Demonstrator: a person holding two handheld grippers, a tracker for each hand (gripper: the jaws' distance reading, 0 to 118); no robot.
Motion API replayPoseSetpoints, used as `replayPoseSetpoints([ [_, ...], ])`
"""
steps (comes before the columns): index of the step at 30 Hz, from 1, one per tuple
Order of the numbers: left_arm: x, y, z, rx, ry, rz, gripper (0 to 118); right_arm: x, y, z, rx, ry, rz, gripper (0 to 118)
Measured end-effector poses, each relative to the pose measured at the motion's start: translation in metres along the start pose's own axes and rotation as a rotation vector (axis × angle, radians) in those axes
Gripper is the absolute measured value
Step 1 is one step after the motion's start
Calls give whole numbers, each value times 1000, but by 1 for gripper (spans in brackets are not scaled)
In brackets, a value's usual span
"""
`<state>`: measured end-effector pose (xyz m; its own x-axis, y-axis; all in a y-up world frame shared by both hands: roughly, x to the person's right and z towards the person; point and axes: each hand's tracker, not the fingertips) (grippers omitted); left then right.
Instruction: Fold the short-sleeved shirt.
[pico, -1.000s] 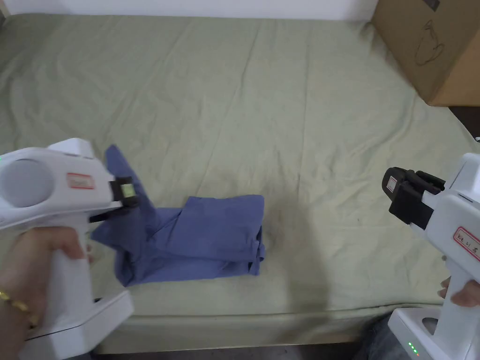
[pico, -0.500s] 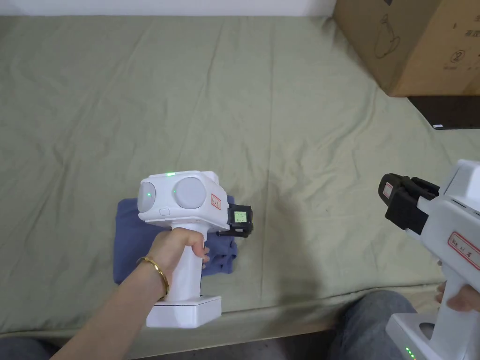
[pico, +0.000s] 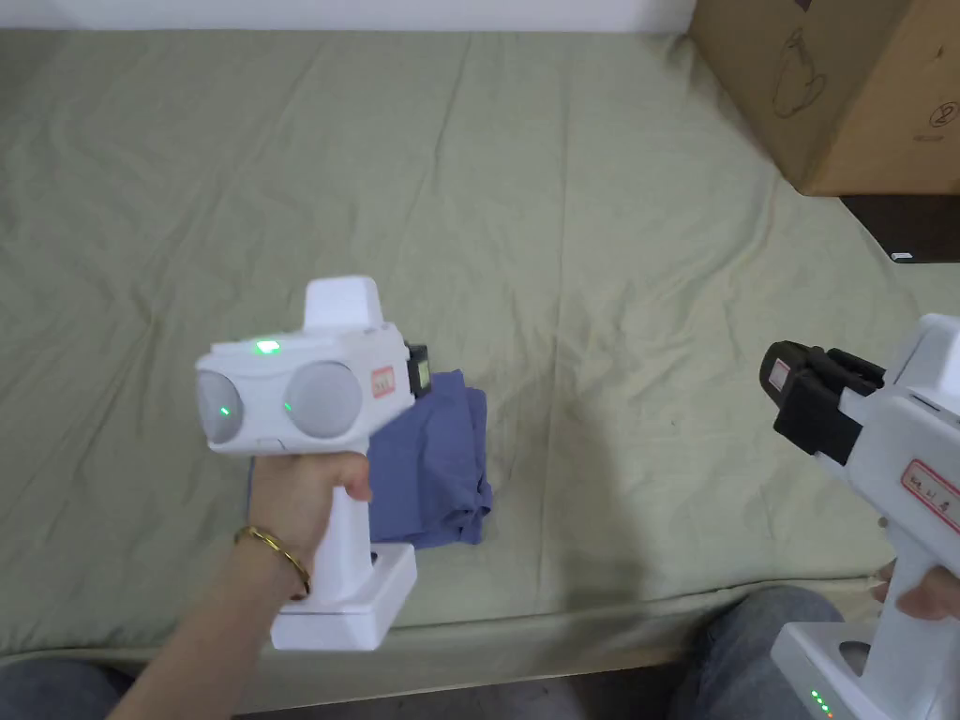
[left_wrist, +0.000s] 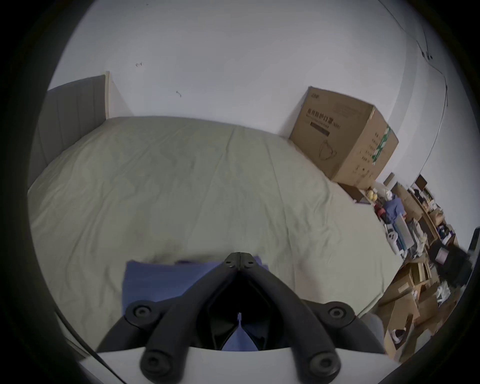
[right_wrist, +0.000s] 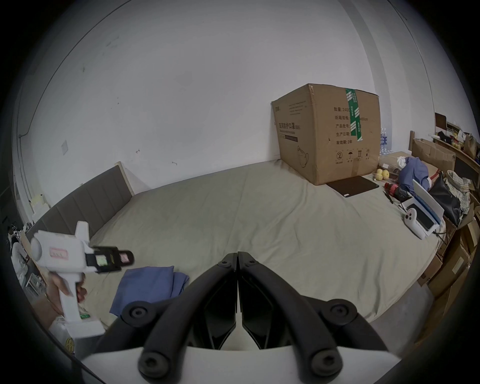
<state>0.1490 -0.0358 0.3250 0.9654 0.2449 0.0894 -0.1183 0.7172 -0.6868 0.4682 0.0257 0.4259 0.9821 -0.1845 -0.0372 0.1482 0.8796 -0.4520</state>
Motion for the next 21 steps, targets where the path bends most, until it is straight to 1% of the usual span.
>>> replayPoseSetpoints([
  [2, 11, -22, -23, -44, 23, -42, 0, -2, -1, -2, -9, 7, 11, 0],
  [6, 39, -66, -57, -154, -13, -148, 0, -1, -1, -1, -22, -1, 28, 0],
  [7, 46, -76, -66, -196, 4, -200, 0, -1, -1, 0, -26, -6, 27, 0],
  [9, 50, -93, -78, -231, 12, -237, 0, 0, -1, 1, -32, -12, 29, 0],
  [11, 50, -93, -79, -185, 17, -183, 0, -1, -1, 3, -34, -16, 36, 0],
  [13, 47, -79, -81, -238, 8, -126, 0, -2, -1, 4, -36, -15, 43, 0],
  [15, 43, -63, -75, -257, -30, -97, 0, -6, 0, 3, -42, -10, 51, 0],
  [16, 41, -55, -65, -232, -64, -72, 0, -8, 1, 3, -41, -7, 58, 0],
  [18, 31, -33, -32, -90, -119, -32, 0, -15, 4, 1, -30, 2, 68, 0],
  [20, 20, -11, 1, 35, -125, -29, 0, -23, 10, -2, -15, 22, 78, 0],
  [21, 11, -1, 20, 108, -98, -29, 0, -30, 14, -4, -3, 32, 88, 0],
])
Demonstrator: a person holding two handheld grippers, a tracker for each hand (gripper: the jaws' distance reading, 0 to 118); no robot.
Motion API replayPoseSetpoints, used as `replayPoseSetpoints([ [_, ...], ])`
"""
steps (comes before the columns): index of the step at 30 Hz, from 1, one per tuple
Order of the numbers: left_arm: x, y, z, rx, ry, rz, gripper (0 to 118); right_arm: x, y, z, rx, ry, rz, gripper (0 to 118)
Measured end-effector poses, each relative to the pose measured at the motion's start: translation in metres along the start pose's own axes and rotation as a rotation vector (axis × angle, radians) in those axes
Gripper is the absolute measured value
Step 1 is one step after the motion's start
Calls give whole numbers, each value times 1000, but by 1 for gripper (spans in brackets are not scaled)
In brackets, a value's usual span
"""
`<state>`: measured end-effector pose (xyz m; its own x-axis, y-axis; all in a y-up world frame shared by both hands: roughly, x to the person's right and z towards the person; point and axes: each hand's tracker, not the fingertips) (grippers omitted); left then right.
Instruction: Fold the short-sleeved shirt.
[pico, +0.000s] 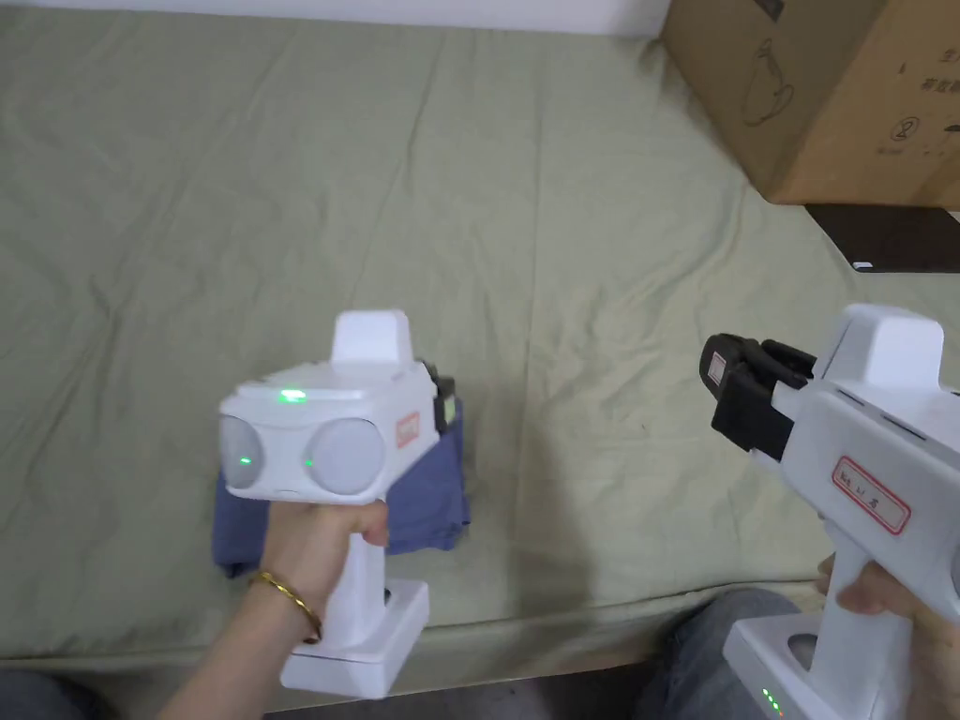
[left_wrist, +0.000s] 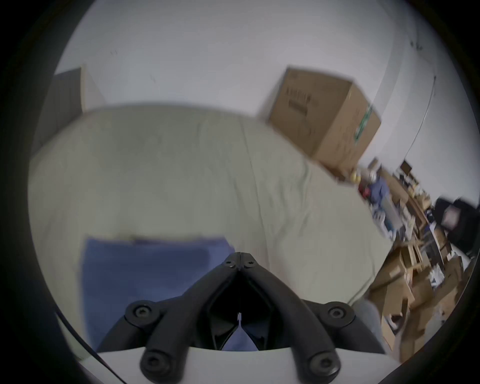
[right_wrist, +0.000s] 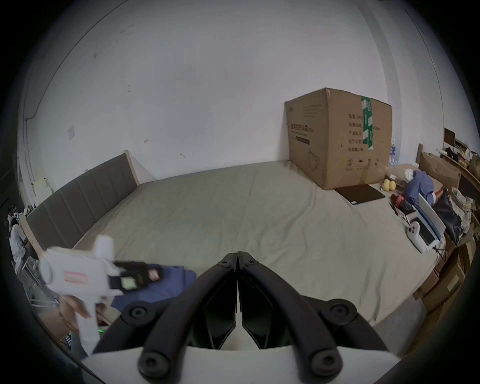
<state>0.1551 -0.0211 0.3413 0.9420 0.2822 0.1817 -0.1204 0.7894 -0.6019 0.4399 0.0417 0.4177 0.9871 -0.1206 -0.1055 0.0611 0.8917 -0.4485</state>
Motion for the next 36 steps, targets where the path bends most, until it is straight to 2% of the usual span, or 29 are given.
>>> replayPoseSetpoints([
  [4, -38, 23, 48, 180, 209, -31, 0, -35, 12, -13, 63, 48, 42, 0],
  [9, -79, 13, 83, 239, 407, -74, 0, -98, 8, -46, 117, 98, 80, 0],
  [11, -91, 7, 90, 213, 429, -82, 0, -123, -4, -66, 110, 141, 74, 0],
  [15, -106, -7, 98, 196, 453, -64, 0, -165, -50, -115, 15, 177, 117, 0],
  [18, -114, -16, 100, 171, 451, -37, 0, -181, -90, -150, -149, 157, 135, 0],
  [20, -118, -20, 99, 154, 449, -15, 0, -188, -115, -165, -220, 121, 176, 0],
  [23, -124, -23, 96, 128, 435, 22, 0, -191, -144, -180, -299, 58, 227, 0],
  [25, -127, -23, 92, 111, 436, 36, 2, -188, -158, -184, -304, 51, 216, 0],
  [27, -131, -20, 89, 95, 422, 52, 23, -190, -159, -183, -278, 44, 236, 0],
  [28, -135, -18, 88, 86, 403, 66, 44, -193, -158, -184, -276, 39, 266, 0],
  [29, -139, -14, 85, 68, 387, 87, 72, -195, -157, -183, -276, 40, 287, 0],
  [32, -155, -2, 73, 11, 325, 150, 115, -190, -158, -183, -273, 47, 255, 0],
  [33, -163, 2, 67, -14, 279, 182, 118, -189, -157, -183, -274, 50, 241, 0],
  [36, -196, 11, 48, -119, 48, 357, 118, -187, -155, -184, -283, 56, 229, 0],
])
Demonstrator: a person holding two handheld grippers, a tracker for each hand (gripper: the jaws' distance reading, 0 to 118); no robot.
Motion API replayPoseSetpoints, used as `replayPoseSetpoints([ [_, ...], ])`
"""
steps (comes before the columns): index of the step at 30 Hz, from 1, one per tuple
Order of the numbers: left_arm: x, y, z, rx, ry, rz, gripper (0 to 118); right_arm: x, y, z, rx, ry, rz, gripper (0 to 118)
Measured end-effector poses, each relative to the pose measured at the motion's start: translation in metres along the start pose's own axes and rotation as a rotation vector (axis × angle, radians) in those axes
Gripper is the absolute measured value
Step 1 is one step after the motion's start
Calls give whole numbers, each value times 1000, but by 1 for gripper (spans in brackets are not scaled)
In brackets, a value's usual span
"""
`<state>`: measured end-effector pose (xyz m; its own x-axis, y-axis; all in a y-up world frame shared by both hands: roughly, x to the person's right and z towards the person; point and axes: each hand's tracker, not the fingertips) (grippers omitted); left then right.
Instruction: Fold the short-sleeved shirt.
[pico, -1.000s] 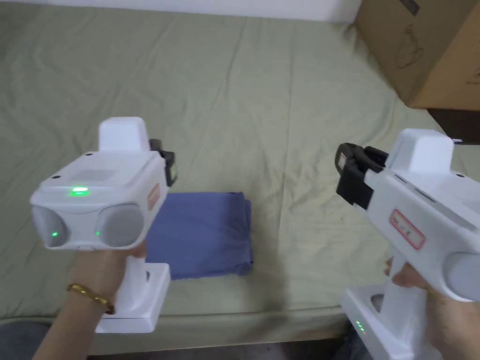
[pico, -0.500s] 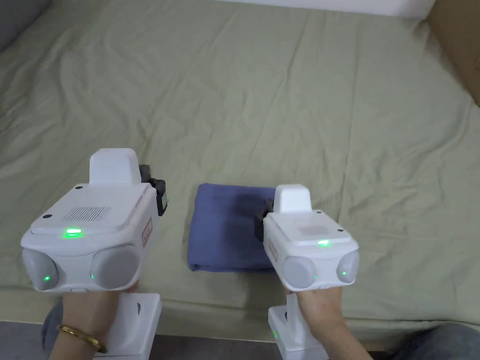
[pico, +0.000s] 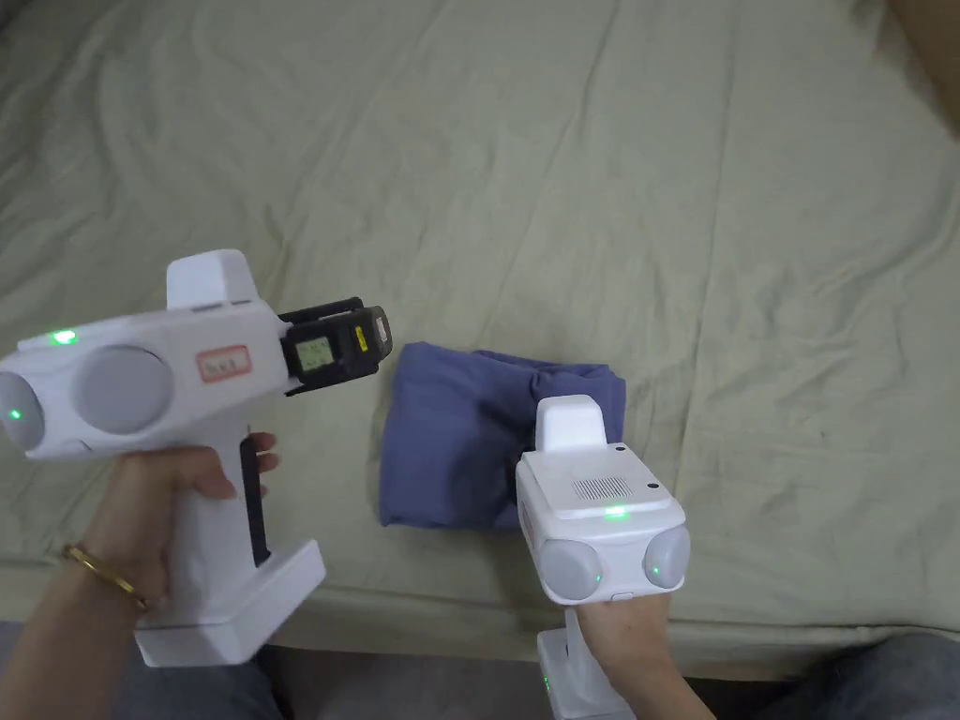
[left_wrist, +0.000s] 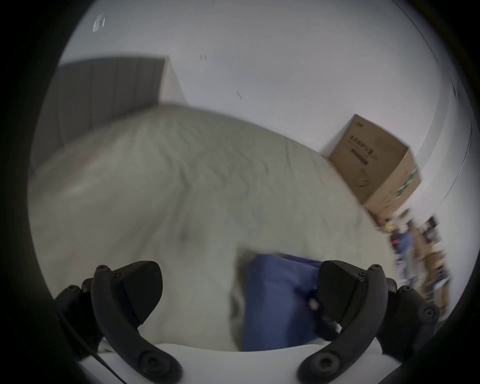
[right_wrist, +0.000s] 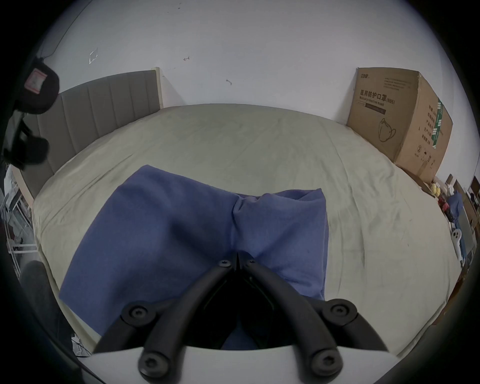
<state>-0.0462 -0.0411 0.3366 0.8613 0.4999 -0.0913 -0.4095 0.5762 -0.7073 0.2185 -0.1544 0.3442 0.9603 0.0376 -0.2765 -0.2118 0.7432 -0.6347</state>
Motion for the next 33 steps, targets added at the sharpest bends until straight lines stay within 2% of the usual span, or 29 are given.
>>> replayPoseSetpoints([
  [4, -48, 8, -44, -249, -296, 255, 118, 2, -1, 1, 1, 12, -14, 0],
  [6, -63, 4, -66, -383, -334, 321, 118, 2, 0, 1, 0, 14, -17, 0],
  [10, -72, -15, -96, -522, -332, 299, 118, 5, 1, 1, -5, 24, -43, 0],
  [12, -69, -17, -95, -496, -399, 268, 118, 7, 0, 1, -6, 28, -58, 0],
  [14, -71, -14, -97, -487, -471, 305, 118, 7, 1, 2, -9, 32, -73, 0],
  [16, -76, -15, -107, -532, -510, 365, 118, 9, 2, 2, -14, 37, -88, 0],
  [20, -72, -13, -121, -576, -587, 358, 118, 12, 3, 1, -21, 47, -104, 0],
  [22, -63, -13, -129, -611, -588, 338, 105, 13, 4, 0, -27, 52, -116, 0],
  [23, -59, -13, -133, -623, -579, 323, 83, 14, 5, -1, -31, 56, -126, 0],
  [26, -47, -19, -145, -635, -440, 218, 35, 20, 12, 1, -50, 78, -158, 0],
  [29, -53, -19, -140, -628, -464, 270, 27, 32, 23, 12, -45, 99, -189, 0],
  [33, -22, -11, -126, -610, -319, 167, 24, 51, 51, 49, 82, 93, -157, 0],
])
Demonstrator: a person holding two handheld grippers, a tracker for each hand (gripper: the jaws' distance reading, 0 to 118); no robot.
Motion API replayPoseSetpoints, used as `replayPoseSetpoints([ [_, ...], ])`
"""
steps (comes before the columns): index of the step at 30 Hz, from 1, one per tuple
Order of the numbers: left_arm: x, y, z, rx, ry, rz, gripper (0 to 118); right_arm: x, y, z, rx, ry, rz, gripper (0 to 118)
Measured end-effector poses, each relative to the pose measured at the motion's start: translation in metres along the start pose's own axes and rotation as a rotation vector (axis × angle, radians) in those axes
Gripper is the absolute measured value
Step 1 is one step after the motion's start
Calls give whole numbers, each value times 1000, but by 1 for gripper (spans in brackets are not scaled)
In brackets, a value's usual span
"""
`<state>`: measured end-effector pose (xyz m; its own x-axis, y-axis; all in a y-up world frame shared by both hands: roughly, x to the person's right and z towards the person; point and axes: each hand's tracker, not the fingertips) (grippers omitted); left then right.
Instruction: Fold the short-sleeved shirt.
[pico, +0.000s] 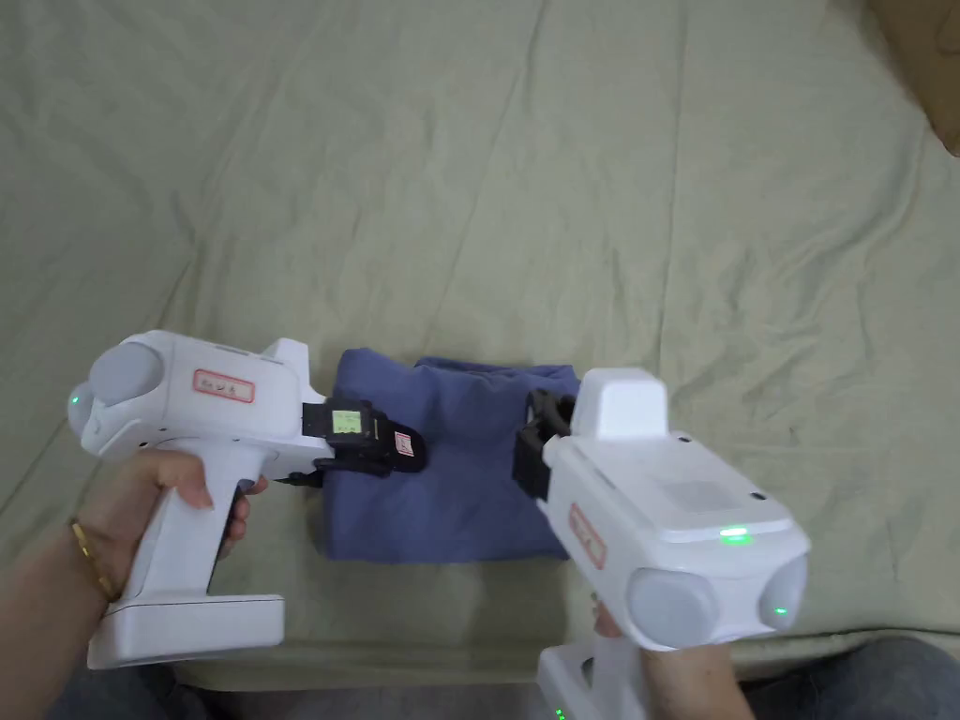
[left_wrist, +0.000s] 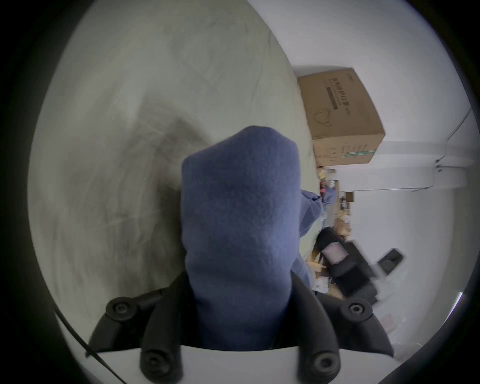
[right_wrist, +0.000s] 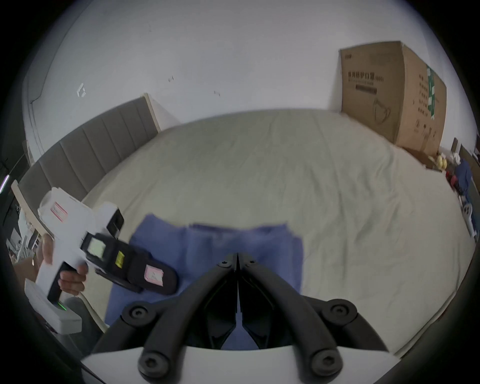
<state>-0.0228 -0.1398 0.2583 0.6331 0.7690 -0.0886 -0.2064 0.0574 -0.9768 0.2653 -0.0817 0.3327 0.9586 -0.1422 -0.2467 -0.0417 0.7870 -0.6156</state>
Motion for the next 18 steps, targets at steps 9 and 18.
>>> replayPoseSetpoints([
  [9, 49, 7, 67, 53, 200, -71, 22, 31, 64, 90, 248, -35, 38, 0],
  [18, -19, 33, 220, 193, 582, -61, 22, 37, 65, 110, 285, -88, 12, 0],
])
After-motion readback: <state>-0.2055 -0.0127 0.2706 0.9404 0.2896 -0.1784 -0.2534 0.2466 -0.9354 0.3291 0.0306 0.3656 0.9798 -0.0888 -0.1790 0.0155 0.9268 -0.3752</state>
